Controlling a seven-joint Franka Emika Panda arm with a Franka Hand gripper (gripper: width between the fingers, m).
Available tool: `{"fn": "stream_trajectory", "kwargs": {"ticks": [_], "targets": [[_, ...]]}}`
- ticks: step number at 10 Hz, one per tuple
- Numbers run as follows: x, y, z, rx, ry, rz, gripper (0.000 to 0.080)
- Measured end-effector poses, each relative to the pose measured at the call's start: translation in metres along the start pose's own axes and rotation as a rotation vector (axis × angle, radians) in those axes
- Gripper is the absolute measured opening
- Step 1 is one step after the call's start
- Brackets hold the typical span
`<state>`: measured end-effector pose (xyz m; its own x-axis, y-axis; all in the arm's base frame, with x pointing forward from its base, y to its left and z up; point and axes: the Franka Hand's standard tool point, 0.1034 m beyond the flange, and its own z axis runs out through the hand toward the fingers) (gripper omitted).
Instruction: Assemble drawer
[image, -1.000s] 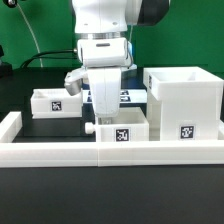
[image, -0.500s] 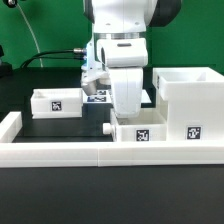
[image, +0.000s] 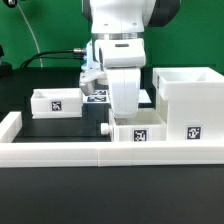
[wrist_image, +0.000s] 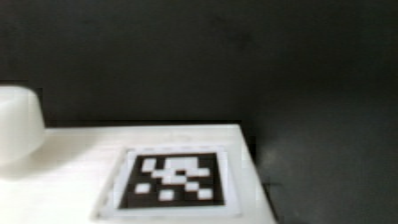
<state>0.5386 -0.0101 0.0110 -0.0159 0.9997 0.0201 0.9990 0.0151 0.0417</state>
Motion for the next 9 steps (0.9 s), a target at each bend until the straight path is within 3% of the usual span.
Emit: {"fn": "stream_trajectory", "kwargs": {"ticks": [9], "targets": [[0.0036,-0.0013,0.0012,-0.003,0.003,0.197,0.0042]]}}
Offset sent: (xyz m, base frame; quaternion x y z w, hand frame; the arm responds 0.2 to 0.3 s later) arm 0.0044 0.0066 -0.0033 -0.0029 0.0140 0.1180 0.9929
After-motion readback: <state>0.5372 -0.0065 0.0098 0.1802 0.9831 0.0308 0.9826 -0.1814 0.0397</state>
